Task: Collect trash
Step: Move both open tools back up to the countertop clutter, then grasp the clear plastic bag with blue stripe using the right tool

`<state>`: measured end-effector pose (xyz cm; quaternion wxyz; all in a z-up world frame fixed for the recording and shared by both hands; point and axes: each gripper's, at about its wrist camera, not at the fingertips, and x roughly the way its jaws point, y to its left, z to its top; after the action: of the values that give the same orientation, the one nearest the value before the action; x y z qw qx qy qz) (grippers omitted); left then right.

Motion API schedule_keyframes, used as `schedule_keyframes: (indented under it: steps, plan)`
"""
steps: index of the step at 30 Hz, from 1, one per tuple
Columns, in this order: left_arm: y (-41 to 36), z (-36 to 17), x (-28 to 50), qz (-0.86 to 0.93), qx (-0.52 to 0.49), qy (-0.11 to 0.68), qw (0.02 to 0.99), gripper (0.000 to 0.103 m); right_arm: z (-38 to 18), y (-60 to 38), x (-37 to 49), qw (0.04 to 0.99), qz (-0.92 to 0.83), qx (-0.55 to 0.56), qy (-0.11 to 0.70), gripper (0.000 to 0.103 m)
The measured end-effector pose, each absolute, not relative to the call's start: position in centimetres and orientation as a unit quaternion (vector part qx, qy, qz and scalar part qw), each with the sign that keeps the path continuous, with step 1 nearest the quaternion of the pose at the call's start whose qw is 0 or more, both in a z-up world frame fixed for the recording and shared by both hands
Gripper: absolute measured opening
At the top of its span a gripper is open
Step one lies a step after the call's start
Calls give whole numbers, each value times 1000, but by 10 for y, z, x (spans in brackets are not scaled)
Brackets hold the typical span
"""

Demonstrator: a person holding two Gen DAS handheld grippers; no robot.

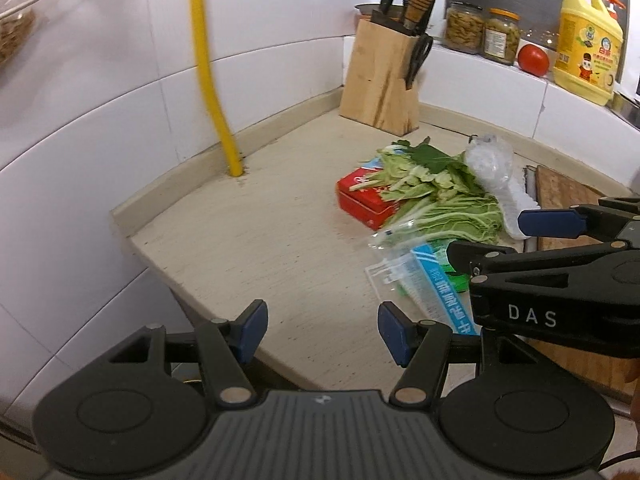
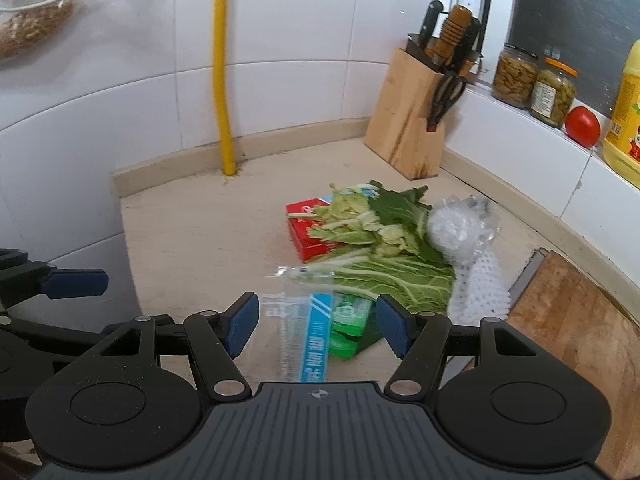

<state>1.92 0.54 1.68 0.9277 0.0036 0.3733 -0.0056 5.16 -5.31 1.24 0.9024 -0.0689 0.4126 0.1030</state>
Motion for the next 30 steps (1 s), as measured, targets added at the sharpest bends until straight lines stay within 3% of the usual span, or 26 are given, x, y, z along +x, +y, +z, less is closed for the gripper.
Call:
schedule_keyframes:
  steps: [30]
  plan:
    - [-44,-9,63,-36,1,419,907,57,-6,-140,84,897,45,-34,439,73]
